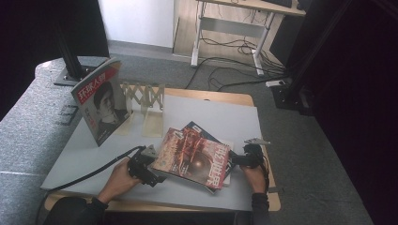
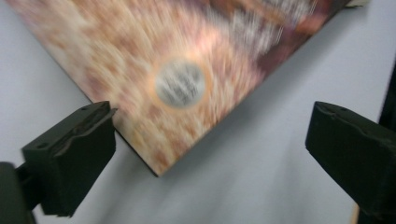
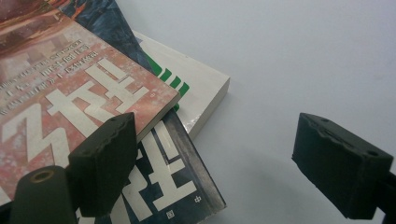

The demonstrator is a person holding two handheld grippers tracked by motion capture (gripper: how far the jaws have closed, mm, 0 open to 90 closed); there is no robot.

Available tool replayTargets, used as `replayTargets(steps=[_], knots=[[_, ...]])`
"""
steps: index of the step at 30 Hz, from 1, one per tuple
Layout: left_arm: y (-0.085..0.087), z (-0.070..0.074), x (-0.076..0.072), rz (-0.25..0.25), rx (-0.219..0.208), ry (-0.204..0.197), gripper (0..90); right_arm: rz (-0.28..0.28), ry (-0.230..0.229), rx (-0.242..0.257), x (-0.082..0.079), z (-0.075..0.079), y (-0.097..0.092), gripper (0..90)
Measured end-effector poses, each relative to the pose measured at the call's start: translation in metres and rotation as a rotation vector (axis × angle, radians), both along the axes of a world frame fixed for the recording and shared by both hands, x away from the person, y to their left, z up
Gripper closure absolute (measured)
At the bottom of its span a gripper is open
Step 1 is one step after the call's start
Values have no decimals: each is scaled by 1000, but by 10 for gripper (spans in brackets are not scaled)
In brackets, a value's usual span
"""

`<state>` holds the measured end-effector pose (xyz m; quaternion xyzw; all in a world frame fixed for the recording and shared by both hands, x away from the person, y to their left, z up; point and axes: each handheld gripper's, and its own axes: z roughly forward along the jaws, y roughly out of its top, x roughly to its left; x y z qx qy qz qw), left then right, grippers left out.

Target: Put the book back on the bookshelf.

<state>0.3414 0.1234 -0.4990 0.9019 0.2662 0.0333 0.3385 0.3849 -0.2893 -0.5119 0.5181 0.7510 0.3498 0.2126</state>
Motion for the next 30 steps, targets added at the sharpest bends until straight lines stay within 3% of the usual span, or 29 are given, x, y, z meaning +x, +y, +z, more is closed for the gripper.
replayTargets(steps=[5, 8, 17, 23, 28, 30], knots=[[-4, -8, 0, 17, 29, -2, 16, 3, -5, -11, -1, 1, 1, 143], [-4, -7, -1, 17, 26, 4, 14, 2, -3, -10, 0, 1, 1, 137], [-6, -10, -13, -28, 44, 17, 0, -12, -6, -21, 11, 1, 6, 140], [-8, -10, -24, -65, 50, 21, 0, -25, -8, 1, 22, -1, 9, 142], [-2, -1, -17, -84, 9, 19, 9, -37, -29, -23, 18, 0, 11, 133], [2, 8, -7, -74, -52, 4, 18, -32, -28, -27, 15, 1, 12, 128]])
